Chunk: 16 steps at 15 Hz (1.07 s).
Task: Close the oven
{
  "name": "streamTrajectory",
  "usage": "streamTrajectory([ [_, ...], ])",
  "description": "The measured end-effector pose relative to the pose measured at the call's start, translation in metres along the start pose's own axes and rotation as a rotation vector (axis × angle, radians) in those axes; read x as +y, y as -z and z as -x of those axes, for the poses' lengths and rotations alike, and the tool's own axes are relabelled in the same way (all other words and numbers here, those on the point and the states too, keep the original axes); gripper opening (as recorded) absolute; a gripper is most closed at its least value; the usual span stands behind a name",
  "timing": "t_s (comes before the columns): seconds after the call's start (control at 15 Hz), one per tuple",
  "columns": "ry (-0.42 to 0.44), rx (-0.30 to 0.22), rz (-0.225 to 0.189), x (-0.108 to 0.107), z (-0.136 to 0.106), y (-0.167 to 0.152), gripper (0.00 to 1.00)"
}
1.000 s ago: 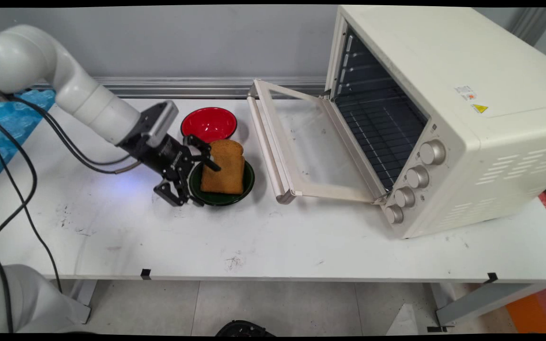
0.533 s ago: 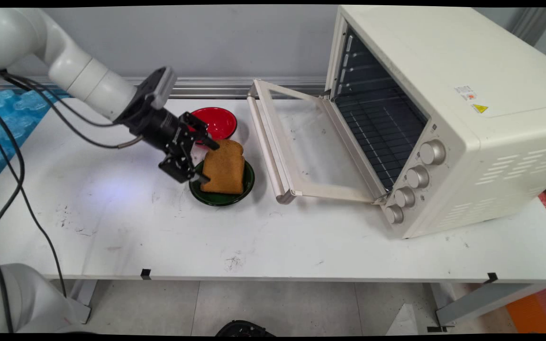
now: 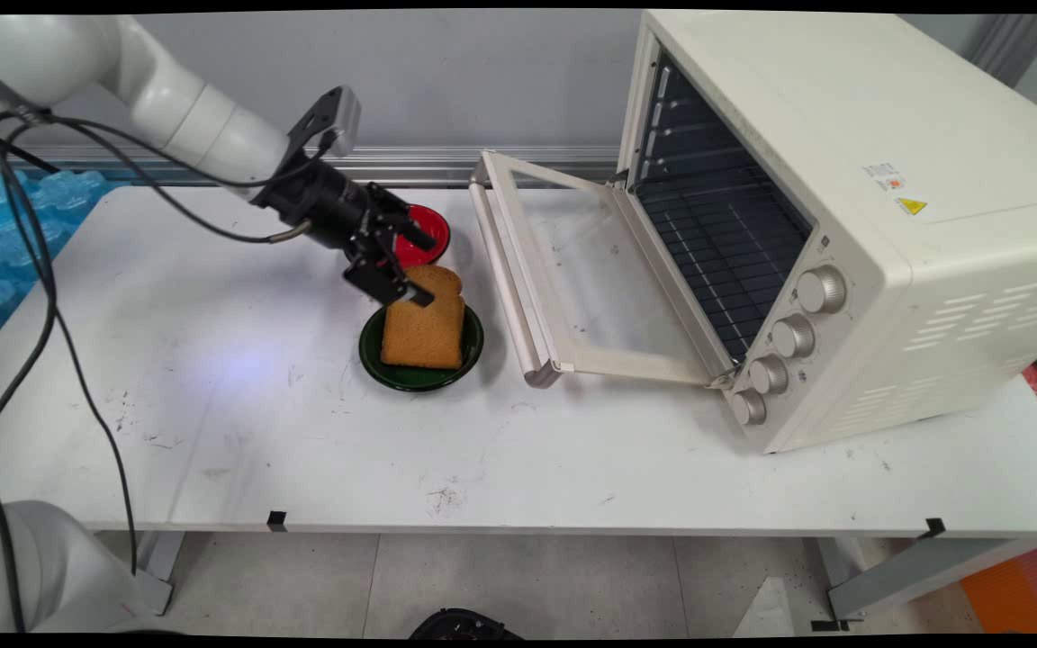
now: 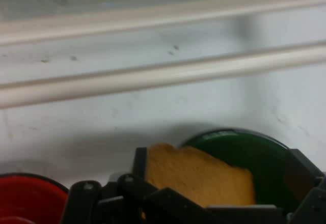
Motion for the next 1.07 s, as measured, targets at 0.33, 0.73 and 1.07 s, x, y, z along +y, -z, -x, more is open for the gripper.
streamTrajectory([
  [0.33,0.061,0.018,-0.024,-0.013,-0.011,-0.027,0.0],
  [0.73,0.071,-0.003,-0.034,-0.022,-0.013,-0.058,0.0],
  [1.07,0.066,-0.016,-0.036,-0.026,-0.014,-0.077,0.0],
])
